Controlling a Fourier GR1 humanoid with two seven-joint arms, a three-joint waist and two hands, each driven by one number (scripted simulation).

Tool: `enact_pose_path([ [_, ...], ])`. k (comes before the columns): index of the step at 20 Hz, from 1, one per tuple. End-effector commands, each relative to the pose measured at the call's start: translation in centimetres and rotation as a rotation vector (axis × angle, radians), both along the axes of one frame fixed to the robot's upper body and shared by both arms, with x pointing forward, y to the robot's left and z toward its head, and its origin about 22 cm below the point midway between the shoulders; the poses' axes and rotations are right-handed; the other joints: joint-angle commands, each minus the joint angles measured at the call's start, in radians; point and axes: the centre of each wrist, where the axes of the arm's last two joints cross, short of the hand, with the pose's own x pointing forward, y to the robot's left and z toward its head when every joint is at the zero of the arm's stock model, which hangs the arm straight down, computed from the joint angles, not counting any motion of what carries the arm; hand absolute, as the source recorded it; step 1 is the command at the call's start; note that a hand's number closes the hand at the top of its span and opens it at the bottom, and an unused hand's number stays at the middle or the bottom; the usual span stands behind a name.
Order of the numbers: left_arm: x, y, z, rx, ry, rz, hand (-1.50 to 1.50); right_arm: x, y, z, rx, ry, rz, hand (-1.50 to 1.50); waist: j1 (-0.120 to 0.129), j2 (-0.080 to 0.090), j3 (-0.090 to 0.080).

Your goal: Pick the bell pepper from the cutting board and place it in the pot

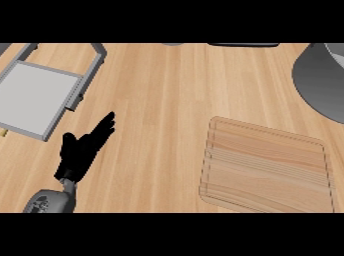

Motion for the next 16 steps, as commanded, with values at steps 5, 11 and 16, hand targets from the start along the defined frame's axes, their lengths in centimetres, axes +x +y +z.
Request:
enact_pose_path([
  [5,1.5,-1.0,0.9,-0.003,-0.012,-0.013,0.0,6.3,3.1,3.3,-0.135,0.102,0.026,1.5,0.006,0.003,-0.001],
  [11,1.8,-1.7,1.3,-0.016,-0.011,-0.02,0.0,10.2,5.7,5.9,-0.215,0.21,0.006,1.5,0.027,0.01,-0.001],
  [16,0.4,-1.1,-0.3,0.0,0.0,-0.045,0.0,13.2,9.0,4.1,-0.305,0.279,0.032,1.5,0.041,0.013,-0.001],
])
